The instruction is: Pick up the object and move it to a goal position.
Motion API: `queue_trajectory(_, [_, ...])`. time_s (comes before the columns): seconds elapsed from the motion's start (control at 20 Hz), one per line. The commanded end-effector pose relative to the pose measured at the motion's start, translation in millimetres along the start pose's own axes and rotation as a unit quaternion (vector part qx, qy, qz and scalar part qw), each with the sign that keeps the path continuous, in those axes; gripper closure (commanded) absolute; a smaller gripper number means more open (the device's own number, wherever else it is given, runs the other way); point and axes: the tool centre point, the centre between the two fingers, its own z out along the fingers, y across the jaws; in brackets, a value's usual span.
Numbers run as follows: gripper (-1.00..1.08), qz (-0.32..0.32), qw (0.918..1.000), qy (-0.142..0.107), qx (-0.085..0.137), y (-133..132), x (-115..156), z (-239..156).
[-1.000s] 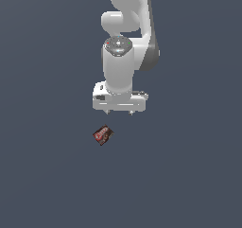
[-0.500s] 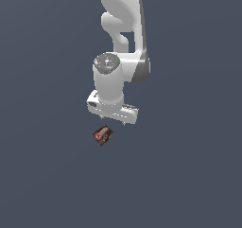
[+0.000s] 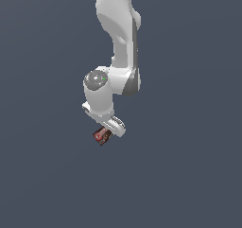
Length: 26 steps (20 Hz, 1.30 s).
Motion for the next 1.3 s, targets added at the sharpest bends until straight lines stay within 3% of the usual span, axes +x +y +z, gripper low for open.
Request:
queue_trajectory(0.0, [-0.92, 0.031, 0.9995, 0.001, 0.0, 5.1, 5.0, 9.0])
queue_trajectory(0.45, [-0.92, 0.085, 0.9964, 0.004, -0.002, 15.4, 13.5, 25.6])
queue_trajectory(0.8, [-0.92, 0.084, 0.9965, 0.004, -0.002, 15.7, 13.2, 31.8])
queue_trajectory(1.25, [-0.92, 0.087, 0.9962, 0.004, -0.002, 16.6, 13.1, 72.3])
